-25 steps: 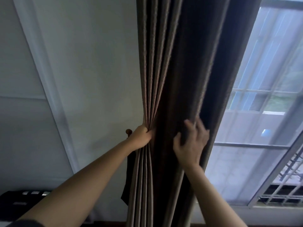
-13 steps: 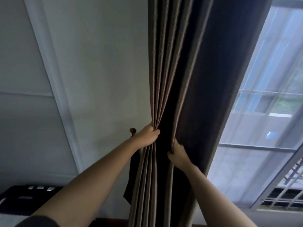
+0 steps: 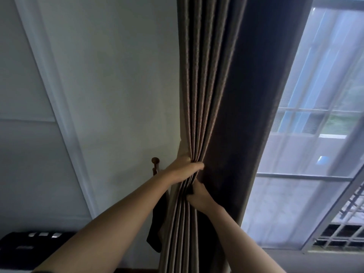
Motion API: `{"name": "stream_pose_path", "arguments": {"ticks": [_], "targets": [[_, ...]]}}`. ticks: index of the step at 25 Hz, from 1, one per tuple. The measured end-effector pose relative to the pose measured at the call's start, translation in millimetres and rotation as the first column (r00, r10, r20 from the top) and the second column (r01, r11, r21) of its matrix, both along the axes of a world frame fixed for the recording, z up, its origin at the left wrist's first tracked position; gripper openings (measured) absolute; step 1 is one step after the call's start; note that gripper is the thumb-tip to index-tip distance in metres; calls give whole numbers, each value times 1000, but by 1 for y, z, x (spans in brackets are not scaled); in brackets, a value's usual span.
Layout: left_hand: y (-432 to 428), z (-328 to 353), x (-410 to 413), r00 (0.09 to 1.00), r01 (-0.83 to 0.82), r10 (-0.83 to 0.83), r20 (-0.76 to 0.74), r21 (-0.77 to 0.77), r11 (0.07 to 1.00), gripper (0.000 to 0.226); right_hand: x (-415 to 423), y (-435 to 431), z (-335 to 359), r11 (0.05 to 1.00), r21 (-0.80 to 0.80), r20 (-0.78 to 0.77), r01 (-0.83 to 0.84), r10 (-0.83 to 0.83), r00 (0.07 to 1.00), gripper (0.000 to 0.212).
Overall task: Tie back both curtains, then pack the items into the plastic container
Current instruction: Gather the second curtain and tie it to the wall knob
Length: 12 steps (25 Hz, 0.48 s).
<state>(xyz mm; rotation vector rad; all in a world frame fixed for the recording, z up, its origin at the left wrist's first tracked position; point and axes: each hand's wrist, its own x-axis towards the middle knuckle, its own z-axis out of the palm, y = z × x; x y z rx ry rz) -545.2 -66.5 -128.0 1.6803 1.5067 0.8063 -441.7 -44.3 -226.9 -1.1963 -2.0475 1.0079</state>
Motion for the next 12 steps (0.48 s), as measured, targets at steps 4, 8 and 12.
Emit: {"name": "stream_pose_path", "arguments": {"ticks": [4,8,12], "targets": [[6,-5,5,985,-110,132,-114,182,977,19,-6,-21,-5,990,-109,12,-91,93,996,80],[11,-11,-7,983,-156,166,-74,129,979,14,22,-47,0,958,269,67,101,-123,990,77],[7,-18,-19,993,-114,116,-12,107,988,11,86,-22,50,474,443,-495,761,-578,649,83]]}}
